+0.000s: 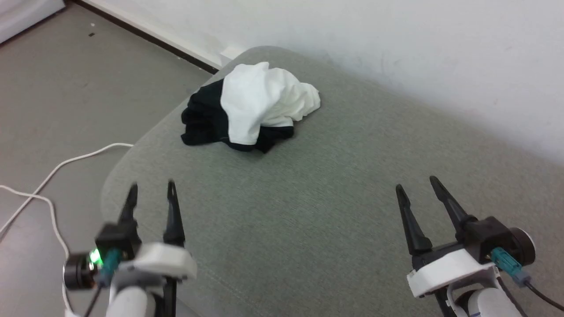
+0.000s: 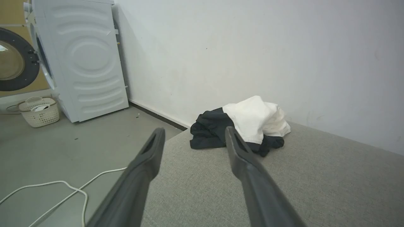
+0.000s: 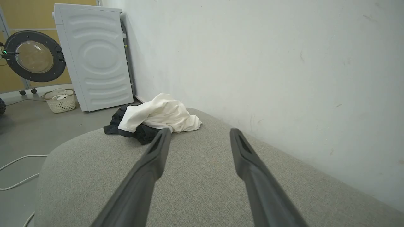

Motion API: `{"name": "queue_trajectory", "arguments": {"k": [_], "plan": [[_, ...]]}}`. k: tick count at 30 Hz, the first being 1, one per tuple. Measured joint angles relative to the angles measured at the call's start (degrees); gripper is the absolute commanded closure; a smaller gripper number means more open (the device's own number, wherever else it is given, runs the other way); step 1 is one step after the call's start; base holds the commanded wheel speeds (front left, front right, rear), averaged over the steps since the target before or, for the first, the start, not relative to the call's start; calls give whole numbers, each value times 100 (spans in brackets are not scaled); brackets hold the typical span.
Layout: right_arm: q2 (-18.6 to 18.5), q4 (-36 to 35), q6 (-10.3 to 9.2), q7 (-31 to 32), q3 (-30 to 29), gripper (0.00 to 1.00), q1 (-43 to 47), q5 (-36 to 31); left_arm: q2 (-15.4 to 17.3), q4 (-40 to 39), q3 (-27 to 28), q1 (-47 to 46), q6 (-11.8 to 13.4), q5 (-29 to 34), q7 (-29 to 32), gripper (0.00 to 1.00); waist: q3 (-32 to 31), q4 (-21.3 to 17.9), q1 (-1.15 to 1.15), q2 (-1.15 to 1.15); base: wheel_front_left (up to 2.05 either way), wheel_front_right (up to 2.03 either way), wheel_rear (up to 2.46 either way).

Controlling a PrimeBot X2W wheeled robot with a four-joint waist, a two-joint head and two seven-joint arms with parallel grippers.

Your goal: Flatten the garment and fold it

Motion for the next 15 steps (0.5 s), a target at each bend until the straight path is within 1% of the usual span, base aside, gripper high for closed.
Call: {"name": "queue_trajectory", "arguments": {"k": [6, 10, 14, 15], "plan": [[4, -250, 0, 169, 65, 0, -244, -233, 107, 436, 225, -1380, -233, -392, 459, 0, 400, -327, 1, 0, 0, 0, 0], [9, -488, 0, 309, 80, 0, -514, -449, 234, 871, 405, -2466, -370, -711, 982, 0, 821, -574, 1, 0, 0, 0, 0], [7, -690, 0, 383, 109, 0, -801, -572, 537, 1347, 587, -3431, -560, -1006, 1637, 0, 1318, -857, 2, 0, 0, 0, 0], [-1, -739, 0, 401, 122, 0, -865, -575, 622, 1445, 648, -3643, -575, -1081, 1823, 0, 1447, -932, 2, 0, 0, 0, 0]]}}
